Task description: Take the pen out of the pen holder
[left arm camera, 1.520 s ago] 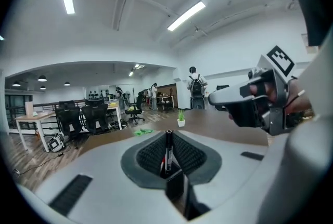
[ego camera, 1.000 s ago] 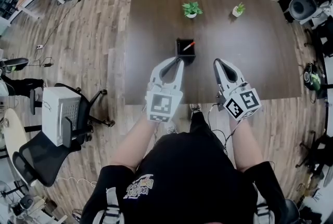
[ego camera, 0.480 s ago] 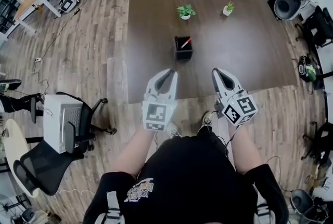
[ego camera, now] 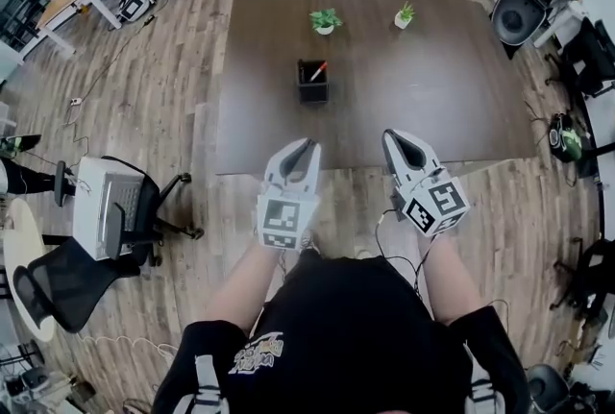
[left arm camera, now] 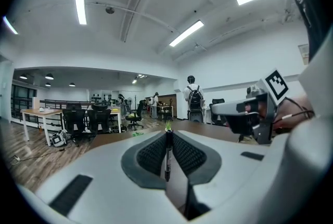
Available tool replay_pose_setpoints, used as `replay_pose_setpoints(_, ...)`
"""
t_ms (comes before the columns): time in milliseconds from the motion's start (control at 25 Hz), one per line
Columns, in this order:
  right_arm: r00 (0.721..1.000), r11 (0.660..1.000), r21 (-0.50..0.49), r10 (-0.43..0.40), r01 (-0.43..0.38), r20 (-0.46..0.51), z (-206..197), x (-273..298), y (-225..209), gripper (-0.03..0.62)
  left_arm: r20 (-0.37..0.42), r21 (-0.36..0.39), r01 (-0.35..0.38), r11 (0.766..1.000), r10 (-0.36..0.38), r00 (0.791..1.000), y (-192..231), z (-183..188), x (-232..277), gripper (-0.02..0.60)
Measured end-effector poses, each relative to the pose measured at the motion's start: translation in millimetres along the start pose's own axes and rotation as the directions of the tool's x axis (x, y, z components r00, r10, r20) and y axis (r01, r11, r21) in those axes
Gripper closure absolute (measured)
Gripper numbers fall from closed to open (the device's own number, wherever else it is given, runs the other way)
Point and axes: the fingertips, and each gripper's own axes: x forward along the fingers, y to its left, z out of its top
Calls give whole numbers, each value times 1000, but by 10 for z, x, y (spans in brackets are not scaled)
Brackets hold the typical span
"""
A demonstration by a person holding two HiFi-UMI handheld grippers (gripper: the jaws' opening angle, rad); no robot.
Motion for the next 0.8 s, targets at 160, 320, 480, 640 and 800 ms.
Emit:
replay_pose_setpoints(160, 999, 999, 3, 49, -49, 3, 20, -544, -167, 589, -1, 16, -51, 999, 51, 999, -617, 84, -85, 548)
replay_pose_setpoints(320, 993, 993, 23, 118, -118, 7, -18, -953, -238, 589, -11, 25, -118, 993, 118, 993, -1092, 133, -262, 548)
replay_pose_setpoints(480, 985, 983, 60, 175, -174, -5, -142, -1085, -168, 589, -20, 42, -173, 984, 174, 985, -1266, 164, -503, 548)
replay_pose_setpoints(640, 975, 973, 68, 222, -220, -19, -204, -1135, -26, 589, -32, 40, -220, 975, 222, 975, -1285, 142, -683, 548)
replay_pose_setpoints(800, 971, 970, 70, 237, -234, -28, -239, -1151, 78, 589, -36, 24, -231, 973, 232, 972, -1303, 95, -793, 548)
